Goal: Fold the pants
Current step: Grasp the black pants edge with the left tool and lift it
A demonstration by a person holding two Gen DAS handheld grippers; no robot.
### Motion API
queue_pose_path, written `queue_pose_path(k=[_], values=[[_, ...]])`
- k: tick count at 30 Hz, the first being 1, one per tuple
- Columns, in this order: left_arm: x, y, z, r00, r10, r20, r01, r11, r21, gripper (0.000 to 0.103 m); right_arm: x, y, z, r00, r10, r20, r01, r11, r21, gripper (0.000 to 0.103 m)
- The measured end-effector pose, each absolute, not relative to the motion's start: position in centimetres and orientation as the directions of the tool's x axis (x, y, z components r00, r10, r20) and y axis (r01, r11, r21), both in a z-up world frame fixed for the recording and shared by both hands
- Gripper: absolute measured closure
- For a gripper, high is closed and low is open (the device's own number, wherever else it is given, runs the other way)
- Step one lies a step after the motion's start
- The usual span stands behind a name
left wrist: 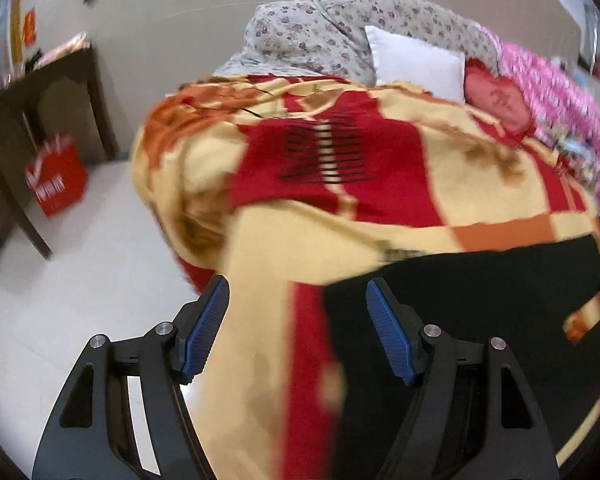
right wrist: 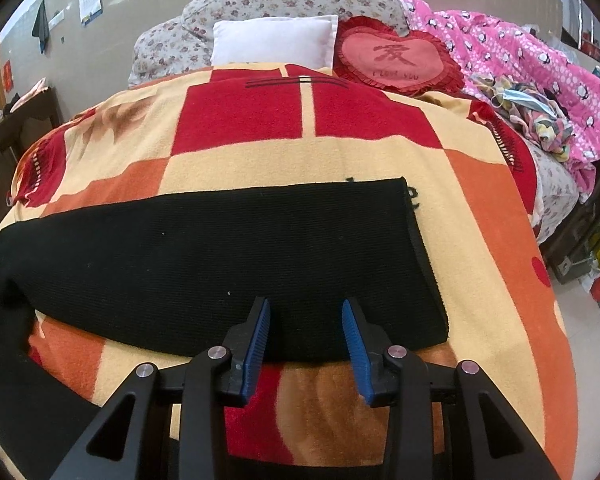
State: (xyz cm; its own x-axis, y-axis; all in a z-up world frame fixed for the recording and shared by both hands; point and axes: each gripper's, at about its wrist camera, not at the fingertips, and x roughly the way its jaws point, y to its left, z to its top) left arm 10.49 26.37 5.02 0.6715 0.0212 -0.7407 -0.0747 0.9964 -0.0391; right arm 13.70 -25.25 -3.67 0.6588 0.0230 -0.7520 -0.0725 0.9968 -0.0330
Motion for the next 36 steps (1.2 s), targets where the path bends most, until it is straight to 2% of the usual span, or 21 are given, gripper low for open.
queue_pose_path(k=[2,7,11,15,19,22,24,26,31,34,36], values=[[11.0,27.4,4.5,0.67,0.009,-0.743,-0.023,1.0,-0.008,0.032,13.7,-25.3,-3.7,0.659,0.025,-0.752,-0.072,0.997,-0.03,0.067],[12.3,26.4,2.3,0.647,-0.116,-0.754,0.134,0.99,-0.038,0.036,13.6,-25.2,-3.7,0.659,0.019,-0.752,-0.071,0.997,-0.037,0.067],[13.9,24.4,0.7,0.612,-0.134,-0.779,0.225,0.974,0.009,0.041,13.6,-25.2,-3.7,0.66,0.016,-0.751,-0.07,0.997,-0.041,0.067],[14.8,24.1,0.0,0.586,-0.203,-0.784,0.265,0.963,-0.051,0.047,13.6,-25.2,-3.7,0.66,0.016,-0.751,-0.07,0.997,-0.04,0.067],[15.2,24.4,0.0,0.582,-0.257,-0.771,0.266,0.957,-0.118,0.073,13.6,-25.2,-3.7,0.659,0.017,-0.752,-0.07,0.997,-0.039,0.067],[14.5,23.5,0.2,0.597,-0.231,-0.768,0.266,0.961,-0.082,0.078,13.6,-25.2,-3.7,0.659,0.016,-0.752,-0.07,0.997,-0.04,0.067],[14.3,23.3,0.3,0.602,-0.218,-0.768,0.257,0.964,-0.072,0.091,13.6,-25.1,-3.7,0.659,0.016,-0.752,-0.07,0.997,-0.04,0.067],[13.9,23.2,0.5,0.604,-0.192,-0.774,0.243,0.969,-0.052,0.097,13.6,-25.2,-3.7,0.659,0.017,-0.752,-0.07,0.997,-0.039,0.067],[12.5,21.9,3.0,0.64,-0.118,-0.759,0.22,0.975,0.034,0.098,13.6,-25.1,-3.7,0.659,0.02,-0.752,-0.07,0.997,-0.035,0.066],[12.0,20.3,4.9,0.67,-0.005,-0.742,0.181,0.971,0.156,0.098,13.6,-25.3,-3.6,0.66,0.026,-0.751,-0.071,0.997,-0.027,0.066],[12.0,19.3,5.6,0.687,0.106,-0.719,0.136,0.953,0.271,0.098,14.1,-26.1,-3.2,0.632,0.068,-0.772,-0.072,0.997,0.029,0.067]])
